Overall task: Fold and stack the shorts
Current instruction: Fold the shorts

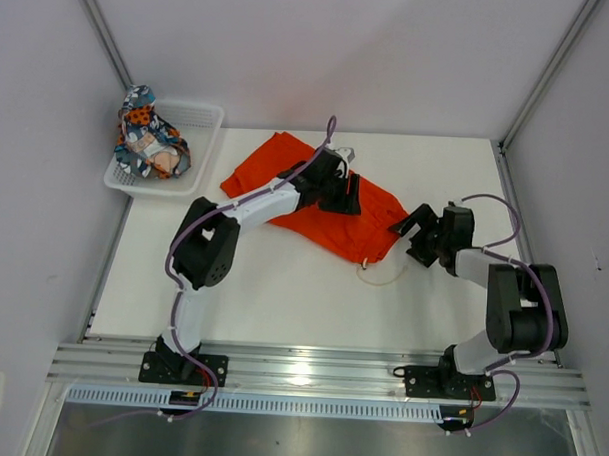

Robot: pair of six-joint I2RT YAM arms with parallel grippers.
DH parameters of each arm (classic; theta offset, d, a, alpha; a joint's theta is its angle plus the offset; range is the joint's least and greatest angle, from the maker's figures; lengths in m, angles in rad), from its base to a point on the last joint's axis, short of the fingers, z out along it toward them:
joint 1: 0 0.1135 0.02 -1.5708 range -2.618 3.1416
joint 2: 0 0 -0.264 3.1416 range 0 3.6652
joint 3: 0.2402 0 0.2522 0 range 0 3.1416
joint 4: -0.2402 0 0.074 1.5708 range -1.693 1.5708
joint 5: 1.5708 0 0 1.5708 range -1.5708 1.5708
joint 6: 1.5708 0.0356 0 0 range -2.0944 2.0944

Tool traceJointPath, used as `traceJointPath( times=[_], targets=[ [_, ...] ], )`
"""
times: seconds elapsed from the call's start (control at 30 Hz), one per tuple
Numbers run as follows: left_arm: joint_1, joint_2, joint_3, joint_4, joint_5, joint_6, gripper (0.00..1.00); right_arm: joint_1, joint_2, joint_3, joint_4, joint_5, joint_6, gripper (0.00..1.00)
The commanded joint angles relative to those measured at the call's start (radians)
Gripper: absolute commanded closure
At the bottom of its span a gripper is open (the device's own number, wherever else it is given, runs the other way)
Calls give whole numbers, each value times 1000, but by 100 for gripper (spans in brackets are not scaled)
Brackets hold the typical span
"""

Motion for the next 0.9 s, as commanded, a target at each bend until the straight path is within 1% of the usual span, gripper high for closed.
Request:
traceJointPath(
  times=[0.0, 0.13, 0.23, 0.4, 0.63, 0.8, 0.87],
  targets=[
    [-23, 18, 11, 49, 30, 6, 36, -32, 80, 81, -12, 26, -78, 0],
    [-60, 32, -1, 57, 22, 6, 36, -36, 175, 109, 37, -41, -67, 0],
    [-78, 58, 3, 56, 13, 5, 36, -18, 204, 92, 62, -40, -36, 1],
    [-92, 90, 20, 46, -4, 6, 36, 22, 190, 88, 22, 4, -33, 2],
    [-116, 119, 11, 25, -85, 22, 37, 40, 160, 97, -75, 27, -24, 4],
    [-119, 158, 37, -7, -125, 17, 37, 50, 166, 95, -75, 7, -1, 4],
    [-119, 168, 43, -13, -131, 15, 37, 50, 180, 92, -53, -31, 13, 4]
  ],
)
